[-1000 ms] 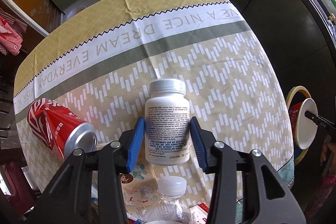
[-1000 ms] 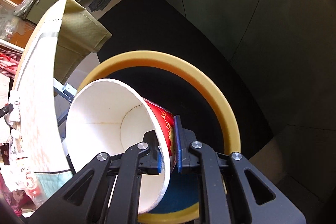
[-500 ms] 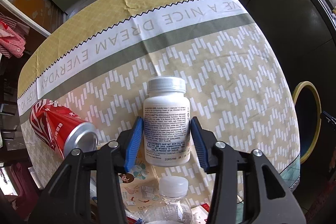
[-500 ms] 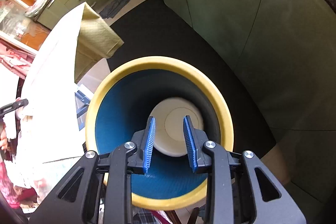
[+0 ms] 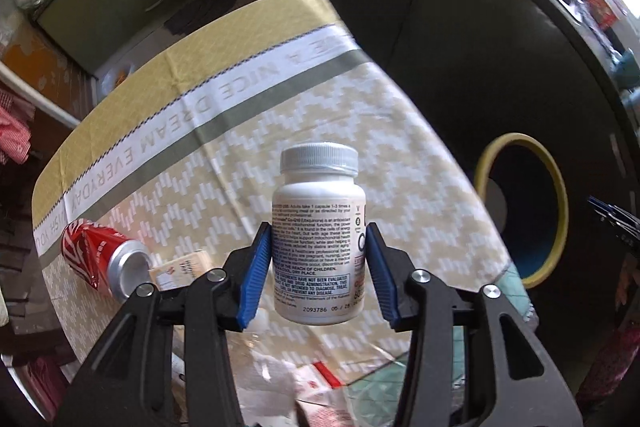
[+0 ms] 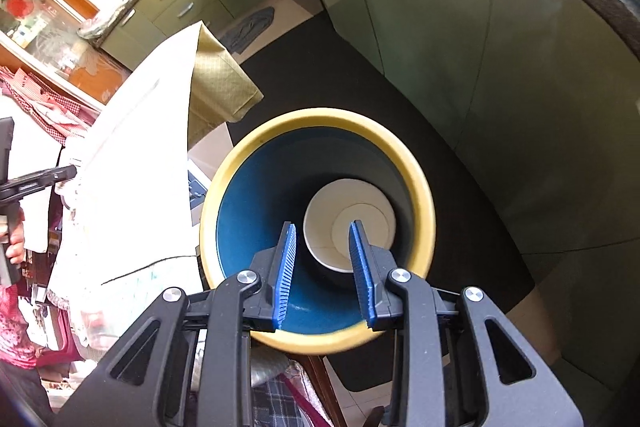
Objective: Collect trash
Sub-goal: 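Carry the white pill bottle over the blue bin and open the left gripper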
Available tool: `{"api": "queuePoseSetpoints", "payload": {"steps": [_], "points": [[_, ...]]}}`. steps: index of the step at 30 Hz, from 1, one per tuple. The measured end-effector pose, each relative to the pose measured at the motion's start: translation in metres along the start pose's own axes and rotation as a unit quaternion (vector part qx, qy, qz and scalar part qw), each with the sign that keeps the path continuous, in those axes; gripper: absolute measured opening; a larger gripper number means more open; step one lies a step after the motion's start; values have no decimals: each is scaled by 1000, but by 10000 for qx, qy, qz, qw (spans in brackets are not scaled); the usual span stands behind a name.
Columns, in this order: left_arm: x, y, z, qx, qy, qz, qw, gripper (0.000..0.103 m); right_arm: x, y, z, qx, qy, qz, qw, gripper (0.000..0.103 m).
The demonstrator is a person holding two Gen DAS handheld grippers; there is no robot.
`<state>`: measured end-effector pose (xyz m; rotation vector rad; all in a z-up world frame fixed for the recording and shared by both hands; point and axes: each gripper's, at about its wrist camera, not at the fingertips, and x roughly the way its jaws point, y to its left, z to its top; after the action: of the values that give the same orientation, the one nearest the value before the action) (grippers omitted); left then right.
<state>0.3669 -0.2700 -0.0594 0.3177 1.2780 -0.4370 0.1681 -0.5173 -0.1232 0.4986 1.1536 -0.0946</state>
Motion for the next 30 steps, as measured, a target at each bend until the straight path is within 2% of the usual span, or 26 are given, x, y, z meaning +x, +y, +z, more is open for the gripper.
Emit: {"api": "queuePoseSetpoints", "payload": {"steps": [4,8,12,15,17,20,23,26,30], "points": [[-11,-90,-8,840,-16,-433,9955,45,-11,-11,-5,112,-125,-75,9998,29],[6,-178,-22,1599,280,-782,9836,45,-22,-27,-12,282,-207,-121,9993,29],[42,-238,-22,1929,416,-801,9771,45,-29,-40,-23,403,-277,-125,9987,31],[70,-262,-16,1913,502,-708,9777,45,-31,-46,-32,444,-288,-121,9985,31],[82,-270,-11,1876,495,-656,9788,46,-34,-48,-37,459,-295,-150,9984,32],[89,-272,-8,1770,495,-646,9808,54,-38,-51,-40,464,-330,-190,9982,33],[83,-263,-9,1742,539,-669,9810,54,-42,-50,-40,416,-365,-225,9982,33],[59,-235,-15,1701,482,-702,9817,54,-43,-39,-40,249,-366,-172,9989,33],[10,-179,-29,1534,290,-557,9862,54,-41,-9,-40,-155,-331,-41,9993,33]]}}
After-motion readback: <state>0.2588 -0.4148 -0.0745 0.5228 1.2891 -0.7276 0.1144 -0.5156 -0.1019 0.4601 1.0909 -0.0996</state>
